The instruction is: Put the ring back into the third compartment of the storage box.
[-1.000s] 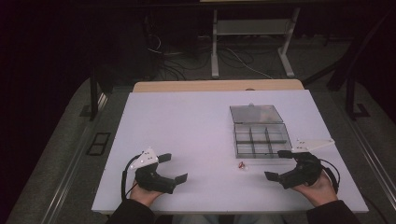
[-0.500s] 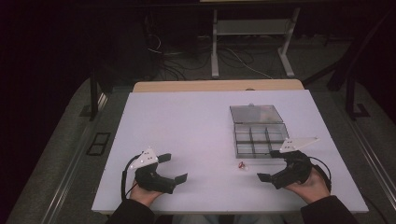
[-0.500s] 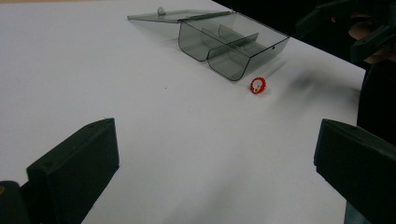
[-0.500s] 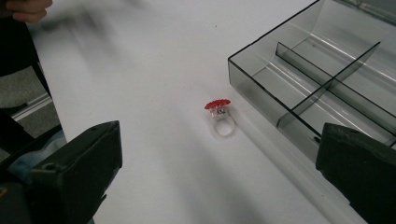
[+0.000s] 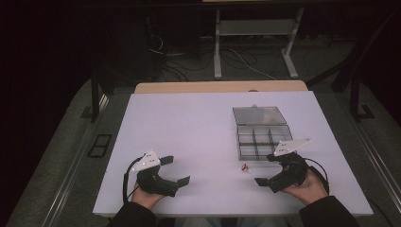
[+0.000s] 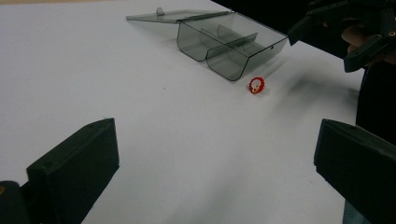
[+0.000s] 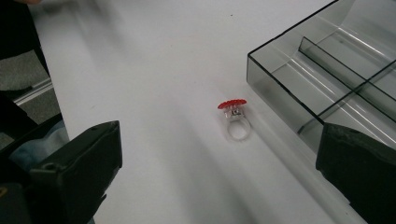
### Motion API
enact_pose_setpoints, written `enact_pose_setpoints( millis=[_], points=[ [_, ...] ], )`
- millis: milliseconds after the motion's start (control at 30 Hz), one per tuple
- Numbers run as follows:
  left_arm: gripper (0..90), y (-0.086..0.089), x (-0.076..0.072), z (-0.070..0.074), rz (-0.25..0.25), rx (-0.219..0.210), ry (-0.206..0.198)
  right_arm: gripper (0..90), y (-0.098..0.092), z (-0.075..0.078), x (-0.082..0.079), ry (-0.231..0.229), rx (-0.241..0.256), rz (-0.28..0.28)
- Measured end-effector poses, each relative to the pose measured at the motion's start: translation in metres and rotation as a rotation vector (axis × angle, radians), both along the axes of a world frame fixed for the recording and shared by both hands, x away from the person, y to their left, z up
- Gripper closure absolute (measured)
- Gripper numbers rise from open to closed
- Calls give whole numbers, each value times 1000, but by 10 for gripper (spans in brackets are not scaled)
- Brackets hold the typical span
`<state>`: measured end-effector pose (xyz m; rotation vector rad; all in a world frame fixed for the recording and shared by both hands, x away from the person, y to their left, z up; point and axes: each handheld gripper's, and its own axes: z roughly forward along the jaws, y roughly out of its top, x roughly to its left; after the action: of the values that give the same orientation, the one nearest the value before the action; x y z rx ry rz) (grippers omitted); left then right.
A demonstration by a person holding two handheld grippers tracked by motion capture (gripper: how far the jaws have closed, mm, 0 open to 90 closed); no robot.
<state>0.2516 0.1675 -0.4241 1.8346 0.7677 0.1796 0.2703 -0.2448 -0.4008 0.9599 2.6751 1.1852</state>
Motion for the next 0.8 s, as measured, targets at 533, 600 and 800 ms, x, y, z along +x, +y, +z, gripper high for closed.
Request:
enact_pose_setpoints(
  millis=[533,600,800],
  points=[
    [0,-1,-1,0,-4,0,-3,0,19,-8,6,14,-44,51],
    [0,-1,-1,0,-5,0,-4,0,21,-8,7,18,-47,56],
    [0,-1,-1,0,-5,0,-4,0,26,-11,10,22,-62,66]
  ],
)
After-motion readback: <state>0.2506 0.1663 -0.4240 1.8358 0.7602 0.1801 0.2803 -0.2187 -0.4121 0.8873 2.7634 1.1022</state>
